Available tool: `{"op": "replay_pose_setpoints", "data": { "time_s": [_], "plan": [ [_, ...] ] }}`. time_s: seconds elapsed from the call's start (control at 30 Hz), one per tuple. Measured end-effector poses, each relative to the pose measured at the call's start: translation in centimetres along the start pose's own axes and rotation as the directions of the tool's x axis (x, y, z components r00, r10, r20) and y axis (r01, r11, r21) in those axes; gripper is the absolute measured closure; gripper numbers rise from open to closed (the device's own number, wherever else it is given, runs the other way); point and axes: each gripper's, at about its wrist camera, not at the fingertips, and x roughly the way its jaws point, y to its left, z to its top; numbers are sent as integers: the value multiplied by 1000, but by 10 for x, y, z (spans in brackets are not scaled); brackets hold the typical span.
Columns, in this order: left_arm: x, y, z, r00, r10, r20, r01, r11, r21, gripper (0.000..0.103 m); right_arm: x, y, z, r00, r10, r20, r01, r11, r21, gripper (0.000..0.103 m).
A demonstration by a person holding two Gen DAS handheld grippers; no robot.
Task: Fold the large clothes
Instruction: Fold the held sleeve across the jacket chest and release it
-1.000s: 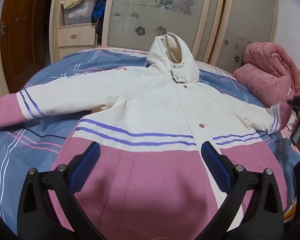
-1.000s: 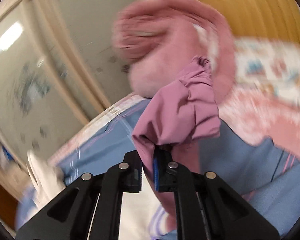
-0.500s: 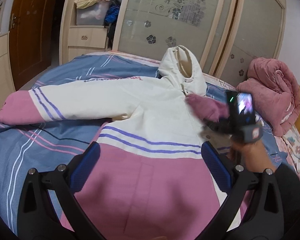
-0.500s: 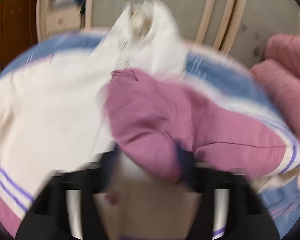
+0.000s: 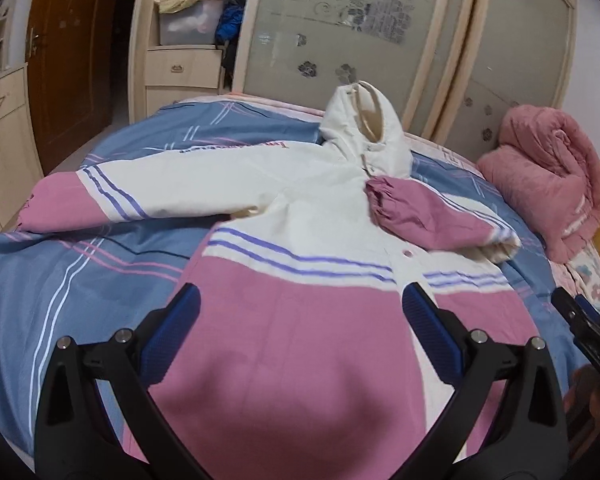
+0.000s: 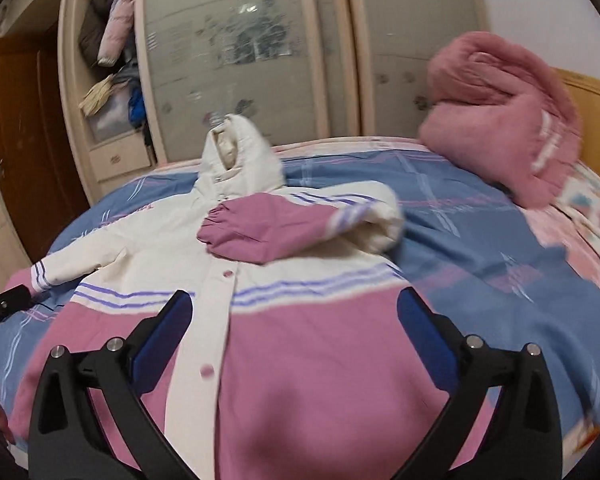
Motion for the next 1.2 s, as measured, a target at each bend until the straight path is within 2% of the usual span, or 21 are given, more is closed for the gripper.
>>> {"op": "replay_pose_setpoints", "data": {
  "time_s": [0.1, 0.23, 0.33, 0.57, 0.8, 1.2],
  "plan": [
    [-20, -12, -11, 1000, -13, 14, 12, 999, 48, 2, -27, -8, -12, 1000, -10, 11, 10, 1000, -18, 1],
    [-36, -27, -39, 998, 47, 52, -55, 985, 166, 2, -47, -12, -26, 999, -9, 34, 10, 999, -33, 1],
    [-40, -33, -54, 997, 54, 61, -65, 977, 201, 2, -52, -13, -34, 1000, -5, 28, 7, 999, -51, 1],
    [-36, -34, -69, 998, 49, 47, -57, 982, 182, 2, -65, -22, -36, 997, -19, 76, 21, 1000, -24, 1],
    [-37, -34, -74, 994, 71, 84, -84, 982, 168, 2, -59, -17, -39, 998, -16, 58, 18, 999, -31, 1],
    [-33, -29, -71, 996, 47, 73, -58, 987, 153, 2, -49, -12, -42, 999, -21, 42, 23, 999, -42, 1]
  ]
}}
